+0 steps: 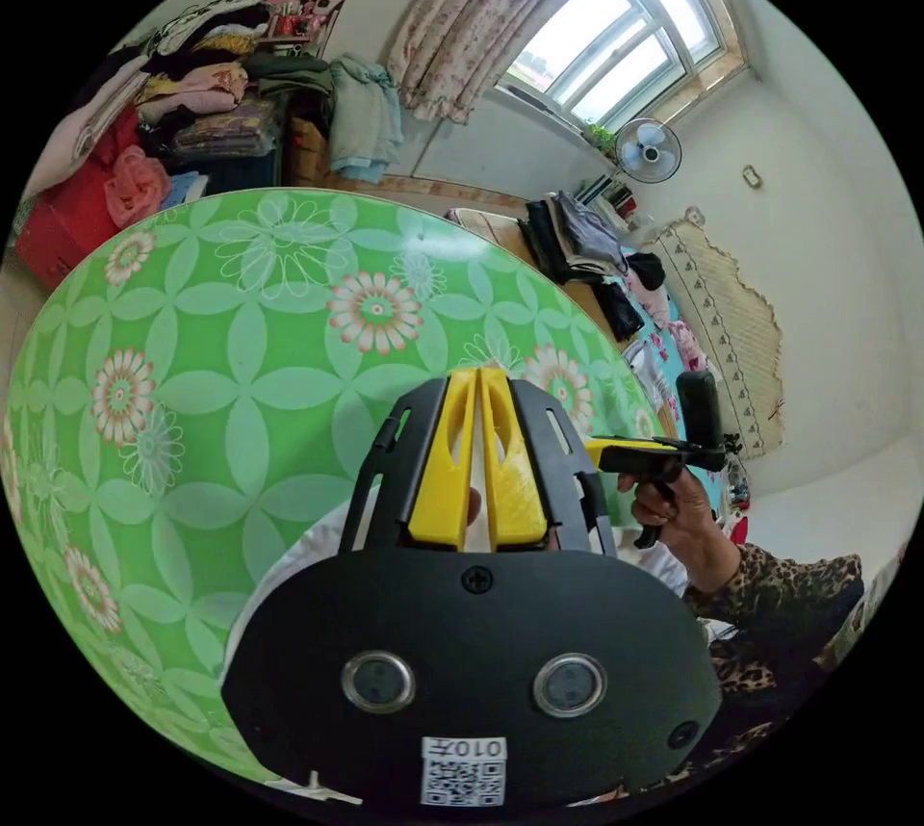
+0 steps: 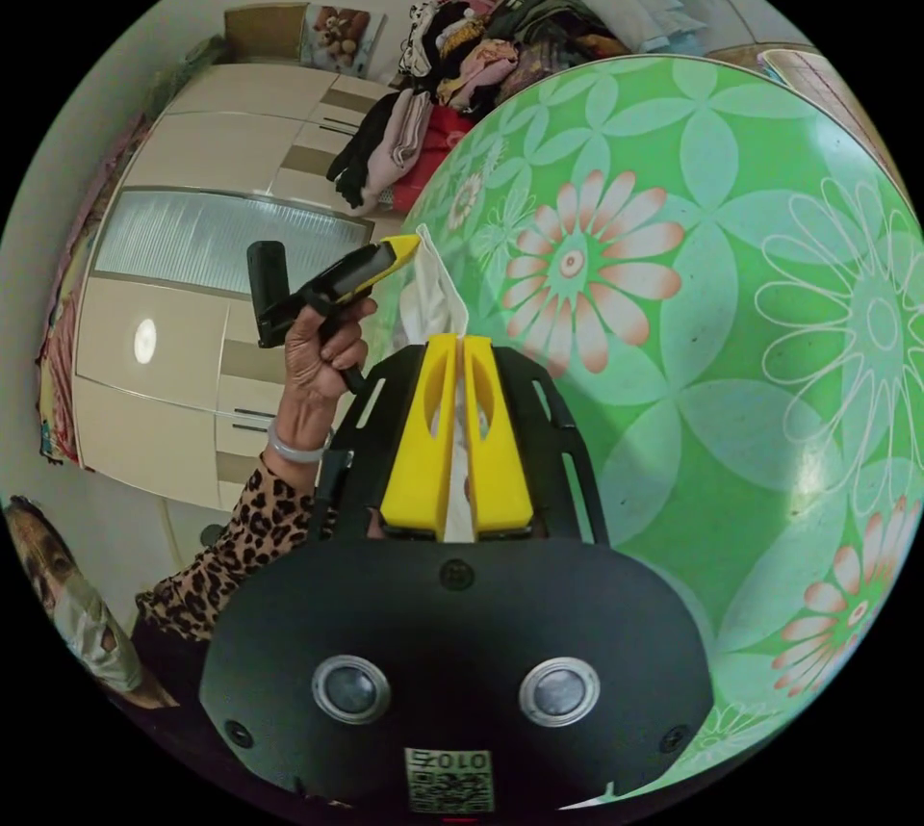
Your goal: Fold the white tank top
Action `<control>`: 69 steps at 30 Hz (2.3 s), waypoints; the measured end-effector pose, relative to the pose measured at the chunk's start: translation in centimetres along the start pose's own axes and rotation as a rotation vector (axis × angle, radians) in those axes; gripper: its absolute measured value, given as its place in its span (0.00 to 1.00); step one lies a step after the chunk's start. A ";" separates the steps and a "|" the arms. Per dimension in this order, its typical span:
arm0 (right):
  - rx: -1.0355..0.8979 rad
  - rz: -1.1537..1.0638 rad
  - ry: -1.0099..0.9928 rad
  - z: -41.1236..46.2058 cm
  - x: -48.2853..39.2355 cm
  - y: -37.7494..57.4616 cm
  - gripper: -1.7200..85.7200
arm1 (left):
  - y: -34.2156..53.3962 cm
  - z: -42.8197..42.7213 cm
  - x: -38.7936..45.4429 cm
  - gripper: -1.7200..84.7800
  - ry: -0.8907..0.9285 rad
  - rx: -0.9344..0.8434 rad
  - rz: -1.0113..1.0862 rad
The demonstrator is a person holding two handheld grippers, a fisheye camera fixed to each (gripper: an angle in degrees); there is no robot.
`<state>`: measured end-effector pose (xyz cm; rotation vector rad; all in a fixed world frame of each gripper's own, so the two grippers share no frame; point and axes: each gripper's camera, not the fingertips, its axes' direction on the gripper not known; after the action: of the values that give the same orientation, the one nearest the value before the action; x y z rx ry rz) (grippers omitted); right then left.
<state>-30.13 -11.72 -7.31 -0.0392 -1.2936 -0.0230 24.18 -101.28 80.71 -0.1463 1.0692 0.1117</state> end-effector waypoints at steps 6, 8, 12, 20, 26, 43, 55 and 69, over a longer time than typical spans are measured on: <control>0.017 -0.023 -0.078 0.5 -1.1 -0.3 0.06 | 1.0 -2.8 -3.2 0.02 0.284 0.092 -0.049; 0.024 -0.021 -0.055 0.6 -1.5 -0.4 0.06 | 1.8 -3.8 -4.2 0.02 0.286 0.114 -0.055; 0.041 -0.028 -0.015 1.0 -2.8 -0.5 0.07 | 2.7 -4.2 -5.5 0.02 0.282 0.111 -0.080; -0.030 -0.459 0.395 3.9 -13.3 -0.4 0.11 | 3.2 -5.3 -6.1 0.02 0.306 0.140 -0.051; -0.181 -0.785 0.715 10.6 -18.8 -0.9 0.11 | 3.2 -5.5 -6.5 0.02 0.315 0.143 -0.044; -0.398 -0.961 0.728 13.1 -19.9 -5.2 0.05 | 3.9 -5.8 -8.2 0.02 0.314 0.126 -0.004; -0.315 -0.818 0.286 2.5 -15.6 -9.0 0.03 | 5.0 -5.4 -10.0 0.02 0.287 0.144 -0.031; -0.209 -0.617 -0.049 -4.6 -11.2 -10.9 0.03 | 7.9 -6.5 -12.3 0.02 0.535 0.239 -0.048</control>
<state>-29.21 -22.86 -19.12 0.1826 -1.3055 -0.6881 11.41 -94.87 87.93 0.0185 1.6012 -0.1062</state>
